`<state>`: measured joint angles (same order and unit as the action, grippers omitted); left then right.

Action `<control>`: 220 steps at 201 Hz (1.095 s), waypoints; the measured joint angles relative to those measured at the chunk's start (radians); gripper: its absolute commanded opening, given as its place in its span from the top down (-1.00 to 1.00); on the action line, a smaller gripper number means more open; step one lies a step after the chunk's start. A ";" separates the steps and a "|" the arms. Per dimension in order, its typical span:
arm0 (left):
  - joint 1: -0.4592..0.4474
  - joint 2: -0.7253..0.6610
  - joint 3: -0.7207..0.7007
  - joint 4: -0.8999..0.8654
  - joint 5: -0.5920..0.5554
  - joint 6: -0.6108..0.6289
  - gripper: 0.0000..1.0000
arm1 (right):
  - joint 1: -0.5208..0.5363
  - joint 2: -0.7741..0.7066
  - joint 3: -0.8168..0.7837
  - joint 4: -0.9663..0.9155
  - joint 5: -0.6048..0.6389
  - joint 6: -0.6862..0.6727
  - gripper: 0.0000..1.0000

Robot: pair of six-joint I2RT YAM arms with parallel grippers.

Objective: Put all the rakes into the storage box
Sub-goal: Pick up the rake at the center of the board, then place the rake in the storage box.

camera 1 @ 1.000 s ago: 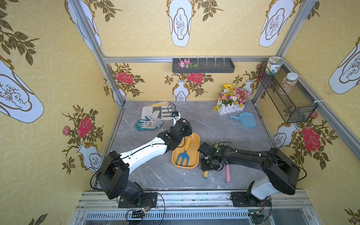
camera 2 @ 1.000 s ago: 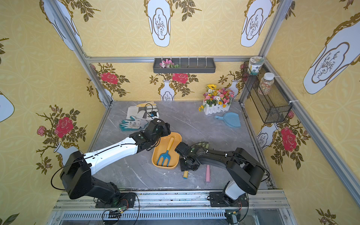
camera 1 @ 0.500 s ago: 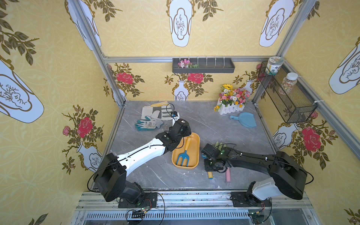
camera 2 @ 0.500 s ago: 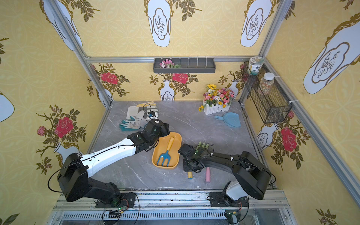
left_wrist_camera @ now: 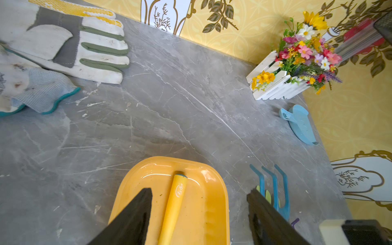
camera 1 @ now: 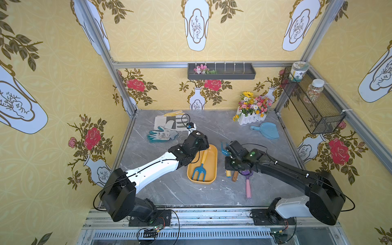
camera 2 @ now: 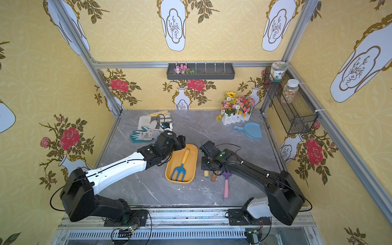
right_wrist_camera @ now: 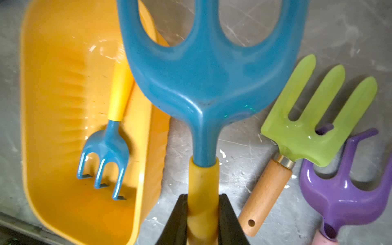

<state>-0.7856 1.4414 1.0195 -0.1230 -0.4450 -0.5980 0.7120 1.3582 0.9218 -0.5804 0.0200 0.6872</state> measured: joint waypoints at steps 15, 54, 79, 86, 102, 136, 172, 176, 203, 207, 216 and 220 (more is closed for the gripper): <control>0.000 0.000 -0.001 0.016 0.033 0.005 -0.52 | -0.006 -0.022 0.028 -0.003 -0.016 -0.021 1.00; 0.000 0.013 -0.017 0.064 0.112 0.014 -0.52 | -0.019 -0.042 0.080 0.036 -0.091 -0.069 1.00; 0.000 0.034 -0.017 0.079 0.143 0.014 -0.51 | -0.011 -0.003 0.100 0.079 -0.166 -0.090 1.00; 0.000 0.036 -0.017 0.082 0.153 0.014 -0.51 | -0.008 0.011 0.106 0.082 -0.181 -0.097 1.00; 0.000 0.037 -0.016 0.100 0.167 0.014 -0.50 | 0.003 0.045 0.128 0.091 -0.208 -0.113 0.99; 0.000 0.032 -0.016 0.123 0.187 0.023 -0.44 | 0.008 0.079 0.165 0.116 -0.230 -0.128 0.98; 0.000 0.032 -0.021 0.139 0.196 0.026 -0.25 | 0.008 0.092 0.179 0.118 -0.233 -0.141 0.97; 0.000 0.034 -0.022 0.142 0.201 0.026 -0.19 | 0.008 0.092 0.179 0.119 -0.234 -0.141 0.97; 0.000 0.059 -0.029 0.151 0.217 0.028 0.19 | 0.013 0.097 0.180 0.136 -0.241 -0.141 0.96; 0.000 0.062 -0.029 0.153 0.218 0.028 0.25 | 0.015 0.097 0.180 0.138 -0.241 -0.140 0.96; 0.000 0.068 -0.032 0.160 0.225 0.029 0.53 | 0.017 0.095 0.180 0.139 -0.243 -0.140 0.95; 0.000 0.071 -0.034 0.164 0.232 0.026 0.72 | 0.018 0.095 0.179 0.139 -0.245 -0.139 0.95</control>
<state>-0.7856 1.5124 0.9859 0.0406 -0.2131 -0.5716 0.7296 1.4528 1.1004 -0.4416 -0.2249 0.5480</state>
